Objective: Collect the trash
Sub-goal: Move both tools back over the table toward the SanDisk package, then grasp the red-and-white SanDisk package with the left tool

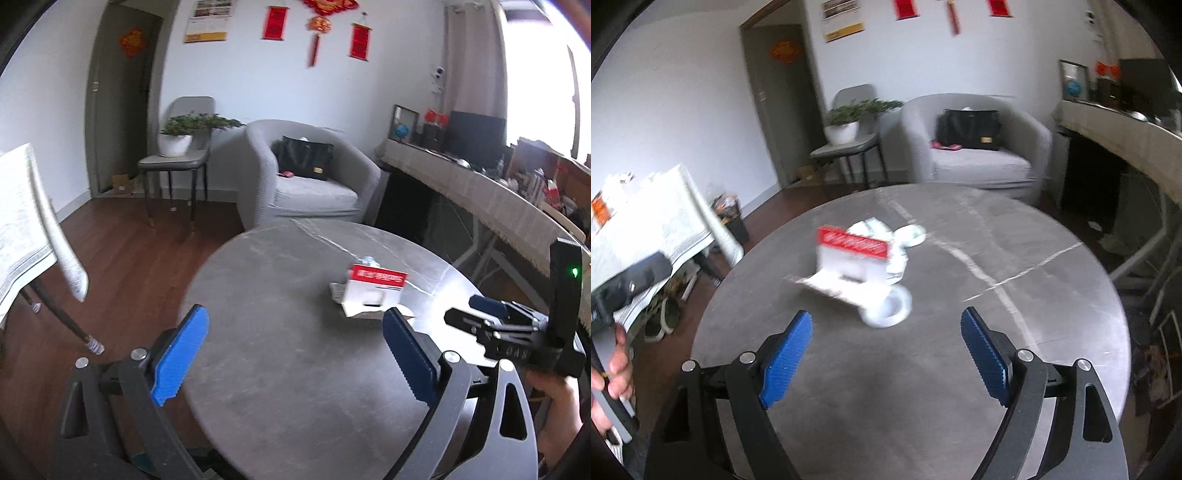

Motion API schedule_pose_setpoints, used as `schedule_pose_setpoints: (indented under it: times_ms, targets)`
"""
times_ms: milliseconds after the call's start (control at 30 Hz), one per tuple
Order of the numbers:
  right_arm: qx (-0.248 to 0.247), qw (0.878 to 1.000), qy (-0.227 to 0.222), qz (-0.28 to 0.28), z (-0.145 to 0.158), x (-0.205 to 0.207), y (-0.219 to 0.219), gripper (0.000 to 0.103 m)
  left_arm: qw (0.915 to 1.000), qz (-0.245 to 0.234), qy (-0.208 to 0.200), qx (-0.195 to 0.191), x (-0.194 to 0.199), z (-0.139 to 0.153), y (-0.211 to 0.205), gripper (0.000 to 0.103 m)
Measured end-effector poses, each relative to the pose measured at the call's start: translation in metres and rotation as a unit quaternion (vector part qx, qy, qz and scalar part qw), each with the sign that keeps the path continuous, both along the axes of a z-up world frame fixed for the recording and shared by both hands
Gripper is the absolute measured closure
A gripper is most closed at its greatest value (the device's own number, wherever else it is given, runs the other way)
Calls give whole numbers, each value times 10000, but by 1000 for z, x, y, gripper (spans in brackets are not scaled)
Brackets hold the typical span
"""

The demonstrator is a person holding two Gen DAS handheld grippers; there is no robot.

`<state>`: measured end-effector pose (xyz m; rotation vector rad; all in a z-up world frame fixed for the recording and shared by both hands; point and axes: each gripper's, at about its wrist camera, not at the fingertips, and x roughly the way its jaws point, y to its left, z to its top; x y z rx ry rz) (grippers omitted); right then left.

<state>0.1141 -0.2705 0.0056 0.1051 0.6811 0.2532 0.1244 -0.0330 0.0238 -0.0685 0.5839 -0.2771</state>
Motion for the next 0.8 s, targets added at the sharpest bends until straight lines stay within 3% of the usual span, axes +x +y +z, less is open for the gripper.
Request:
schedule_pose_setpoints:
  times_ms: [300,433,500,800]
  targets:
    - [541,9971,147,-506,-4,27,-56,18,9973,-570,281,379,22,-17,-61,5]
    - [635,9964,162,-543,-3,36,-66,18,9935,-763,382,750,32,-34,-91,5]
    - [665,9963,160,-529,-2,38,-68,18,9915,-777,512,914,40,-46,-101,5]
    - [656,9964,284,-458,-7,50,-82,18,9898,-622,810,993,63,-61,-113,5]
